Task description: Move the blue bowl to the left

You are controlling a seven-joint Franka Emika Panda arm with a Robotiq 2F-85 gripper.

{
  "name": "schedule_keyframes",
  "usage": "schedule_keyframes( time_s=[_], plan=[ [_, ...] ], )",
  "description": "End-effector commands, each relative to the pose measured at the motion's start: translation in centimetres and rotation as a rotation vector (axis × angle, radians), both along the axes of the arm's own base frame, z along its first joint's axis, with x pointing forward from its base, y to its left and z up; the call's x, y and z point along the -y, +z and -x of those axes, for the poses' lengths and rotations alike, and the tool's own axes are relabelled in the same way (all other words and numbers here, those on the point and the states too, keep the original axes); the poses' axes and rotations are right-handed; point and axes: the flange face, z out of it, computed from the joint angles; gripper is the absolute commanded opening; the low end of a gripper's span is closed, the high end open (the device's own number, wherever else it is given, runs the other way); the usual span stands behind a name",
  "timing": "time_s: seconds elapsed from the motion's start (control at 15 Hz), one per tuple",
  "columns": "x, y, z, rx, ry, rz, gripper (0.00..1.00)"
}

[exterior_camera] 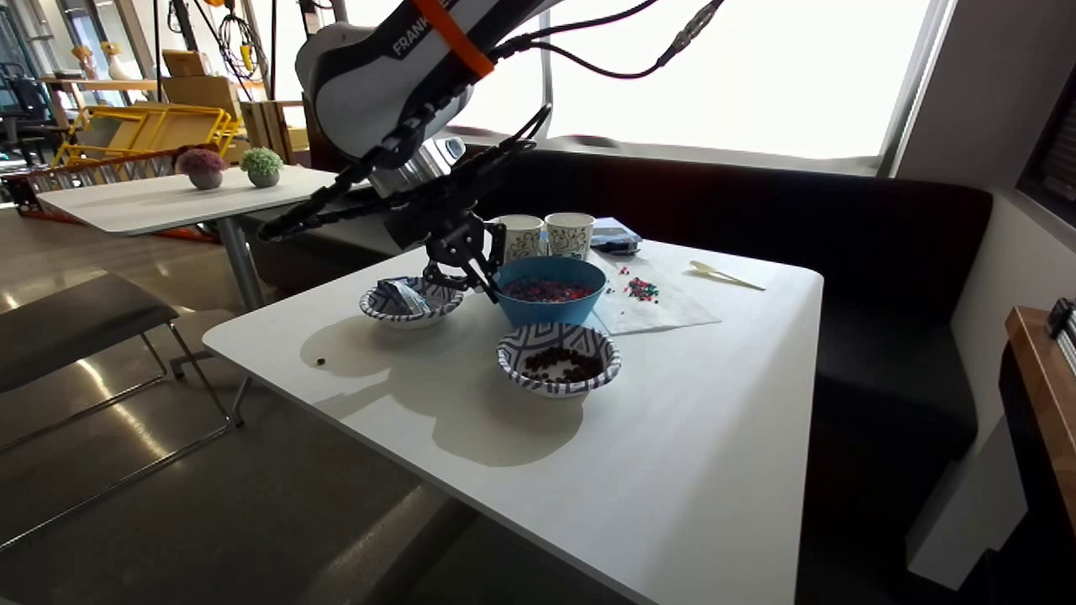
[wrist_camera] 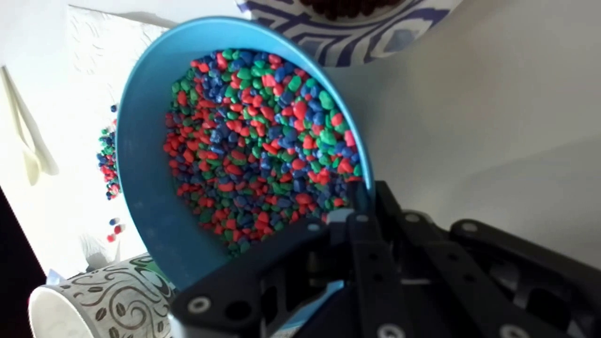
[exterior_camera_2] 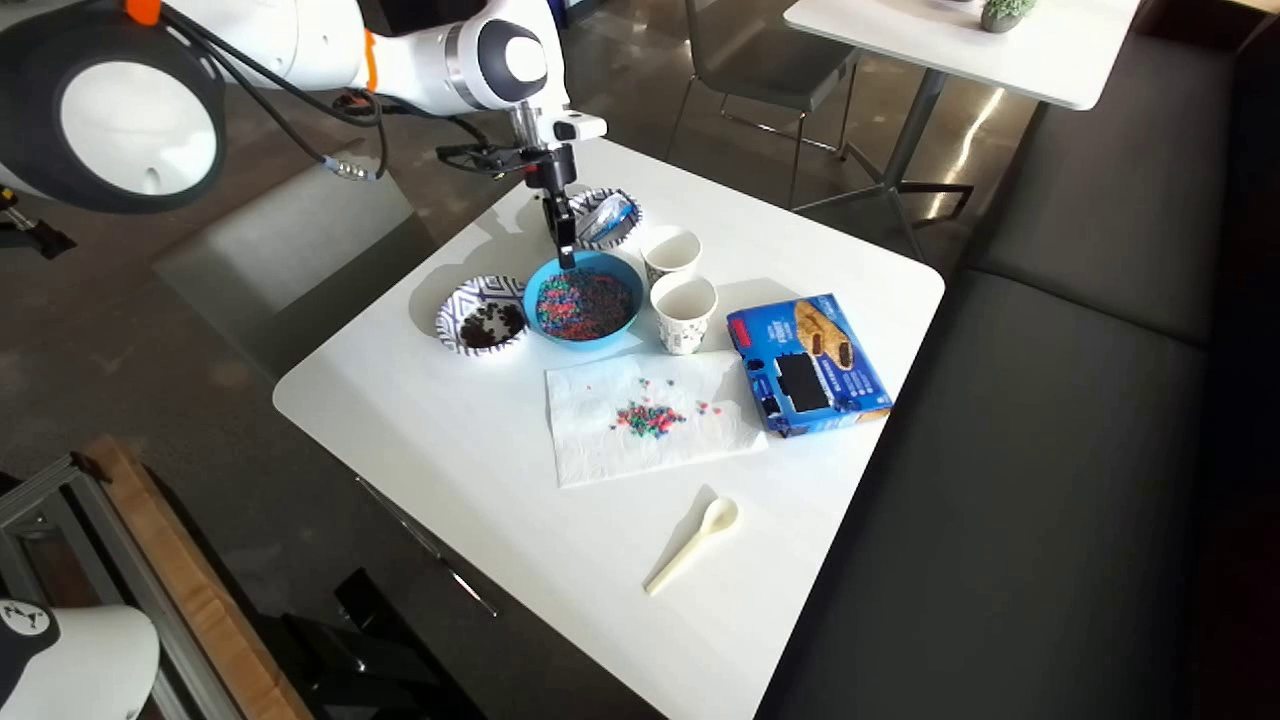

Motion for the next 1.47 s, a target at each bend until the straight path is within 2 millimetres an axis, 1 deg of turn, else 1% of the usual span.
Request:
schedule_keyframes(
  time_s=[0.0, 0.2, 0.67, 1.4],
  plan=[
    [-1.0, 0.3, -0.3, 0.002, 0.041, 0.023, 0.02],
    [-1.9, 0.5, -0.4, 0.0, 0.061, 0.034, 0.02],
    [-4.8, 0.6, -0.8, 0.045, 0.153, 0.064, 0.02],
    [-9.2, 1.4, -1.1, 0.072, 0.335, 0.023, 0.02]
  ],
)
